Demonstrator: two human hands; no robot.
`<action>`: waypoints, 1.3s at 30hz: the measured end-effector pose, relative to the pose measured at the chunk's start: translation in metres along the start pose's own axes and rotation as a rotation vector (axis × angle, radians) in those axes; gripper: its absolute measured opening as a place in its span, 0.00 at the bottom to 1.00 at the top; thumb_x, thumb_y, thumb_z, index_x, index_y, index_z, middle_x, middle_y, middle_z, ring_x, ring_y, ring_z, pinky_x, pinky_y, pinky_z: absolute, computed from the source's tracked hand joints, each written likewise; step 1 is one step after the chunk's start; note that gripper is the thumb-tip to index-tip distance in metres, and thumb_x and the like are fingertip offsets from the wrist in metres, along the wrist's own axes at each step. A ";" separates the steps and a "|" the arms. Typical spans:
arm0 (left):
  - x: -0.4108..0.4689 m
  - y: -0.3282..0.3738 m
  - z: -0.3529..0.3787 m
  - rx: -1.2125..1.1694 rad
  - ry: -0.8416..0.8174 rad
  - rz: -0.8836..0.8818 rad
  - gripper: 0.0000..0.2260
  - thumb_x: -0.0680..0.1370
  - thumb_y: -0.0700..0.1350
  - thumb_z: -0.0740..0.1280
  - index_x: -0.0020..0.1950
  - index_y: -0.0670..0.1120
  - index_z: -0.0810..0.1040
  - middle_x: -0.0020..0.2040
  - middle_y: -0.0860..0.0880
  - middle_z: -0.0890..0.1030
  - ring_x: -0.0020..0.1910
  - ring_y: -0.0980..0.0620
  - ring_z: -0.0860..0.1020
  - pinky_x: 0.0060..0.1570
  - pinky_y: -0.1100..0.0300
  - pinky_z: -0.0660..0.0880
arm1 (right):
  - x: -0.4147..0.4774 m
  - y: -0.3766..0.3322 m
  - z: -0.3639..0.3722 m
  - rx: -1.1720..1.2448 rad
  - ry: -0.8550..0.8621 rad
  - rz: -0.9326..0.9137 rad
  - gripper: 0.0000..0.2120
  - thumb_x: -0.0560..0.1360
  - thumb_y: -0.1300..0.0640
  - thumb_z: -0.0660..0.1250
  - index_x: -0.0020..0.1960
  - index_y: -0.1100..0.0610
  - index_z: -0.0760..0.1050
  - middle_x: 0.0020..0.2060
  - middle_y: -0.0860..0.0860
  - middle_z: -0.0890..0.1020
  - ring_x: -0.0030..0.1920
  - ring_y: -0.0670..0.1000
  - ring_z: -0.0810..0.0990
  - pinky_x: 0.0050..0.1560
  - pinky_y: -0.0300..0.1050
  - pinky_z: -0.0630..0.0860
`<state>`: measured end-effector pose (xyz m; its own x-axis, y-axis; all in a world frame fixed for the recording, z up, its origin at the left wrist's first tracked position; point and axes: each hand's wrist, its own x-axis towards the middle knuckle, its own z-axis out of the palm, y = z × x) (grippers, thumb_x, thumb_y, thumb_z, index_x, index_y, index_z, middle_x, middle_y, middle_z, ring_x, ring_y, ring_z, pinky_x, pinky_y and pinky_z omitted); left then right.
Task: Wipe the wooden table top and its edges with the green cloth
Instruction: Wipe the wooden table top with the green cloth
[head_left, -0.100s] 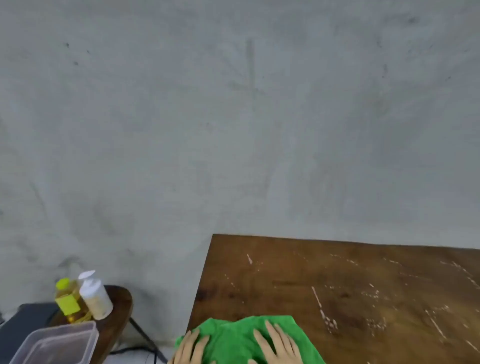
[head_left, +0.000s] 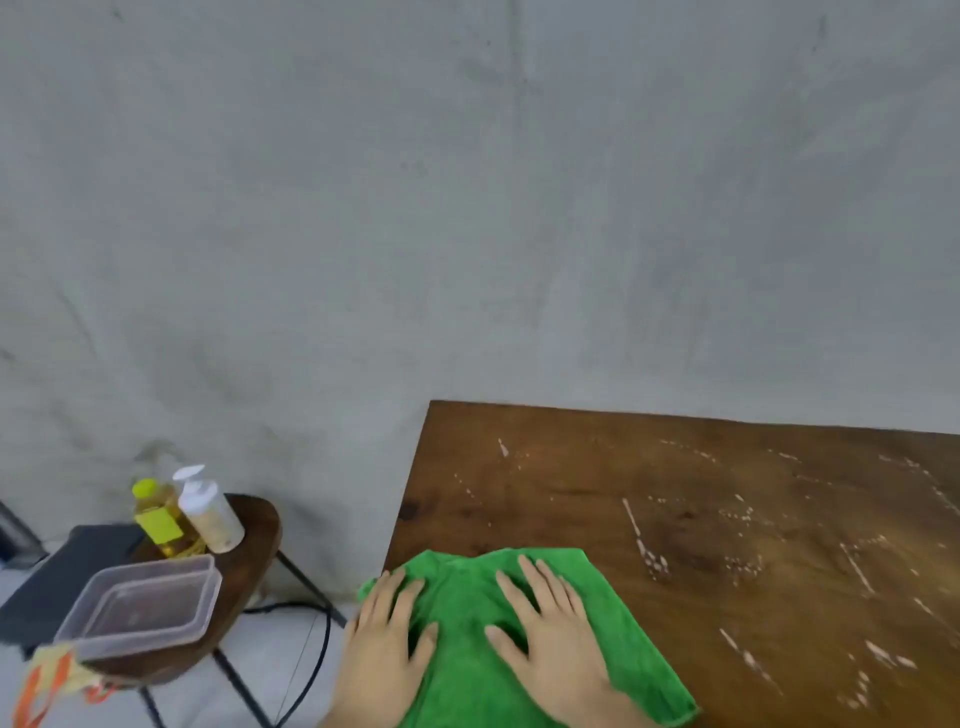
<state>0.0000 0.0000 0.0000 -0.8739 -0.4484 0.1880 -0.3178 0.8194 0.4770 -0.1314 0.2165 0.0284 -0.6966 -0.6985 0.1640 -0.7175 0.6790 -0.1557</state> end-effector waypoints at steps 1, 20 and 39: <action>-0.003 0.003 -0.004 0.045 -0.013 0.002 0.31 0.80 0.67 0.58 0.77 0.52 0.78 0.81 0.49 0.73 0.81 0.43 0.72 0.77 0.42 0.70 | 0.000 -0.001 -0.003 0.023 -0.141 0.008 0.36 0.84 0.24 0.45 0.88 0.36 0.60 0.90 0.49 0.56 0.89 0.53 0.56 0.87 0.48 0.42; -0.018 -0.004 -0.011 0.125 -0.081 -0.029 0.32 0.85 0.67 0.51 0.83 0.52 0.70 0.87 0.47 0.64 0.88 0.44 0.57 0.85 0.40 0.57 | -0.011 -0.015 0.033 0.051 -0.174 -0.047 0.39 0.84 0.22 0.39 0.90 0.36 0.45 0.90 0.45 0.42 0.90 0.50 0.37 0.88 0.58 0.40; 0.014 0.037 0.027 0.241 -0.182 0.069 0.35 0.85 0.71 0.41 0.88 0.57 0.60 0.89 0.51 0.59 0.89 0.47 0.56 0.87 0.44 0.52 | -0.086 0.185 -0.026 -0.025 -0.148 0.497 0.39 0.83 0.23 0.34 0.90 0.38 0.40 0.90 0.45 0.41 0.90 0.50 0.40 0.89 0.56 0.40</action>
<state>-0.0340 0.0332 -0.0025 -0.9409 -0.3356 0.0455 -0.3150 0.9165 0.2466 -0.2047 0.4080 0.0112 -0.9474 -0.3136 -0.0633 -0.3009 0.9408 -0.1562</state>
